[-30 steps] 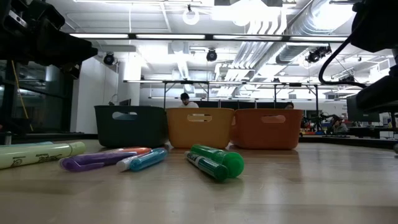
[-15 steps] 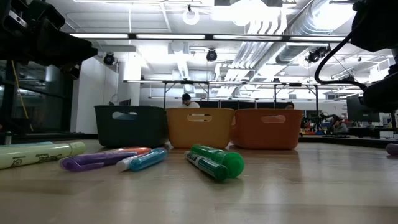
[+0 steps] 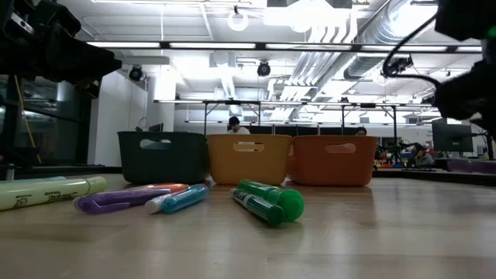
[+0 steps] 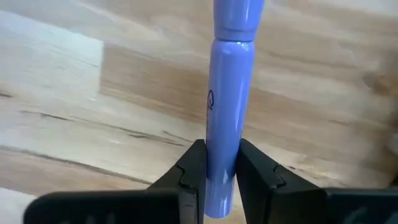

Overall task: Pick & Place Markers
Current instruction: Put the light violet highlighter pen into the yellow bin

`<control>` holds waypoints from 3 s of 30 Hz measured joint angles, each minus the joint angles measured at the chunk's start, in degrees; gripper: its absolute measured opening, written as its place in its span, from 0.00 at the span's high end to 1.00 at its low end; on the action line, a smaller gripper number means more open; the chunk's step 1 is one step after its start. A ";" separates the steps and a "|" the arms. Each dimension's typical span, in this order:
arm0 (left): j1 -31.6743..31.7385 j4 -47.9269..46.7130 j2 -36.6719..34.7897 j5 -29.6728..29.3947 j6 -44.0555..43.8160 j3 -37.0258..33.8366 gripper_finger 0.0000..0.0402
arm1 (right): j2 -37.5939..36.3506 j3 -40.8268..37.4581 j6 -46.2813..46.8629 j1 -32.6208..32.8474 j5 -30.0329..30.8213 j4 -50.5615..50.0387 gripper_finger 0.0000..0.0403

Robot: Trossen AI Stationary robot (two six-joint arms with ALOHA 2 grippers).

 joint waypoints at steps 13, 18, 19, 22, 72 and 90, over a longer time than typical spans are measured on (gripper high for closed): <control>0.00 -0.01 0.02 0.00 0.00 -0.02 0.77 | -4.88 9.03 -7.72 0.00 8.09 -0.82 0.86; 0.00 -0.01 0.01 0.00 0.00 -0.01 0.77 | -4.61 12.77 -11.50 -0.37 11.18 0.20 0.86; 0.00 0.01 0.00 0.00 0.00 0.00 0.77 | -4.32 13.53 -12.27 -0.77 11.75 0.28 0.86; 0.00 0.00 0.02 0.00 0.01 -0.01 0.77 | -3.32 16.01 -15.35 -2.37 12.63 0.52 0.86; 0.02 -0.01 0.00 0.00 0.00 -0.02 0.77 | 48.66 59.76 -34.33 -34.43 1.09 6.68 0.86; 0.02 0.01 0.01 0.00 0.00 -0.02 0.77 | 49.17 59.75 -34.53 -34.67 1.99 6.89 0.77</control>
